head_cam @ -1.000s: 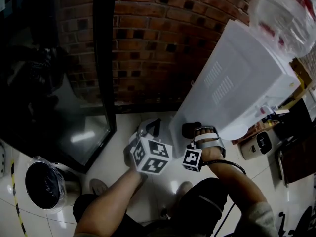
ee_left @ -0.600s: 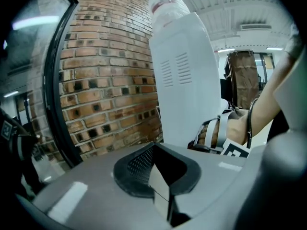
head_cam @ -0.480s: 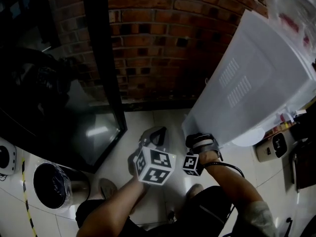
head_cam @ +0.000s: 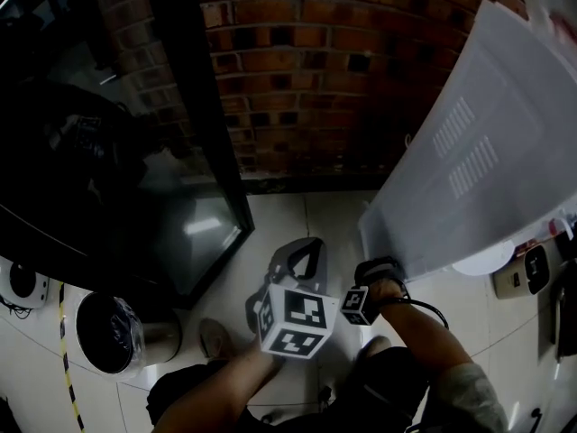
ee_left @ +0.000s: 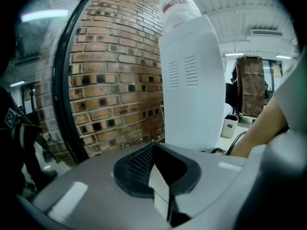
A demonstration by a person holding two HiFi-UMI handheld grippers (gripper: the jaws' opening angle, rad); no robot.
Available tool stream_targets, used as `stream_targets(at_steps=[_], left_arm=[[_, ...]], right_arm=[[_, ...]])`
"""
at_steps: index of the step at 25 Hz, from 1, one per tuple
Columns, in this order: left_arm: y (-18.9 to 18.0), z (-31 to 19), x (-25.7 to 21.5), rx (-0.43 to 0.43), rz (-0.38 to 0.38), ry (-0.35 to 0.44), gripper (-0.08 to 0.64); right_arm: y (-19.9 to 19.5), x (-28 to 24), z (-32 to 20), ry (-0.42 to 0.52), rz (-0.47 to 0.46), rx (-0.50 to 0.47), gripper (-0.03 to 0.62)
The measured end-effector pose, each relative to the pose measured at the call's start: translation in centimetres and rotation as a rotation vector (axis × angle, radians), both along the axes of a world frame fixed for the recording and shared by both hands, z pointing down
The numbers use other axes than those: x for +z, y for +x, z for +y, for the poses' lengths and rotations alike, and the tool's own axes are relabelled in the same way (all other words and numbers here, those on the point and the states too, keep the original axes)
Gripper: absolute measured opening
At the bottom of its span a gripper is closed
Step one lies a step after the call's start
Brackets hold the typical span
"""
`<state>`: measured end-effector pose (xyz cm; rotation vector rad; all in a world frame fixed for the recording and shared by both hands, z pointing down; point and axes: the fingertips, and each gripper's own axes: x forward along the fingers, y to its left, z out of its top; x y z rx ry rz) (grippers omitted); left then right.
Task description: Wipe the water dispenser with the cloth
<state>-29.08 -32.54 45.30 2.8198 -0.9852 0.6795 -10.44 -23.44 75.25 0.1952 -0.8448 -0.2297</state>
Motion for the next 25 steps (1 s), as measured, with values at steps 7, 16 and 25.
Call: stream_targets(at_steps=[7, 16, 25], left_arm=[[-1.0, 0.6, -0.1, -0.038, 0.001, -0.002, 0.000], [-1.9, 1.4, -1.6, -0.084, 0.017, 0.038, 0.000], [-3.4, 1.8, -6.0, -0.219, 0.156, 0.073, 0.000]], right_arm=[[0.1, 1.9, -0.1, 0.039, -0.019, -0.001, 0.064], [-2.6, -1.6, -1.5, 0.192, -0.227, 0.121, 0.066], [-8.5, -18.3, -5.1, 0.669, -0.772, 0.183, 0.066]])
